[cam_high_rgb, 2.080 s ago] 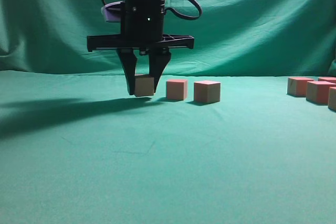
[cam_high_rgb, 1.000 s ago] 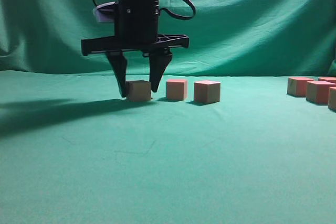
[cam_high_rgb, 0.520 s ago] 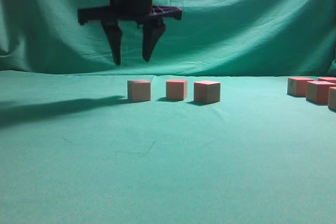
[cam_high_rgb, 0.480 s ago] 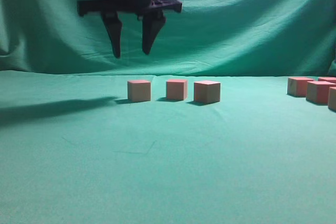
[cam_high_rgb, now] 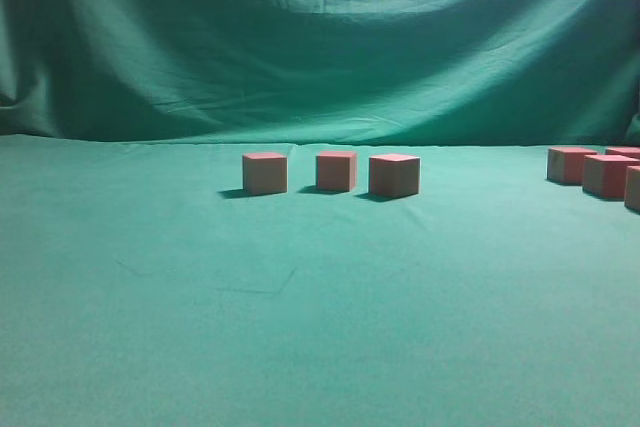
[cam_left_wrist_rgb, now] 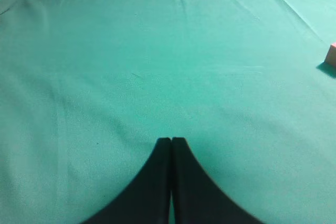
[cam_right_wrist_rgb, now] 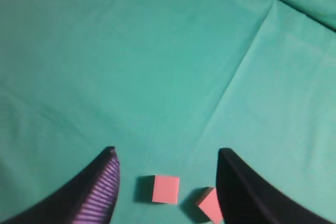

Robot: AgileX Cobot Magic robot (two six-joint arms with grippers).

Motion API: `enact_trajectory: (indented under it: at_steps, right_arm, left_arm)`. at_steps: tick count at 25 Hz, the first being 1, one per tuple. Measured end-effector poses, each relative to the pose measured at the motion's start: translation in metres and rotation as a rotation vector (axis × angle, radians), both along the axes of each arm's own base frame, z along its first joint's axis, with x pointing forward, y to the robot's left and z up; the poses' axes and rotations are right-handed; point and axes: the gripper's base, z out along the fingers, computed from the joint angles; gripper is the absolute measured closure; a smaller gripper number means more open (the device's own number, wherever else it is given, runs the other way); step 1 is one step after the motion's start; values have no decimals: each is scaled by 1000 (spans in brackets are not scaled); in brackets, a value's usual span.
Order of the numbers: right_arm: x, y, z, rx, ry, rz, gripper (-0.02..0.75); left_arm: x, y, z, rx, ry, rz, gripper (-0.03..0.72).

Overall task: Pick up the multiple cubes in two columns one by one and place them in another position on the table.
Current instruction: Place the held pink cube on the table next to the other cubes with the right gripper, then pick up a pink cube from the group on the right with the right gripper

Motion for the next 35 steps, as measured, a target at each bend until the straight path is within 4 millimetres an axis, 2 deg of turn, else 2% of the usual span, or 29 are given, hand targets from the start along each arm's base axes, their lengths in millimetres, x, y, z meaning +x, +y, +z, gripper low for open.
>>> enact_trajectory:
  at_steps: [3,5,12,17,20,24,28,32,35]
  right_arm:
    - [-23,-17,26,14,-12,14,357]
    - [-37,-33,27,-23,9,12,357]
    - [-76,-94,7,-159,72,-102,357]
    - [-105,-165,-1,-148,101,-269,357]
    - [-118,-206,-13,-121,114,-383,357]
    - [-131,-254,-25,-103,119,-532,357]
    - [-139,-290,-41,-108,161,-674,357]
    - [-137,-312,-61,-99,214,-746,357]
    - [-129,-315,-74,-73,260,-711,357]
  left_arm:
    - [0,0,0,0,0,0,688]
    - [0,0,0,0,0,0,688]
    - [0,0,0,0,0,0,688]
    - [0,0,0,0,0,0,688]
    - [0,0,0,0,0,0,688]
    - [0,0,0,0,0,0,688]
    - [0,0,0,0,0,0,688]
    - [0,0,0,0,0,0,688]
    - [0,0,0,0,0,0,688]
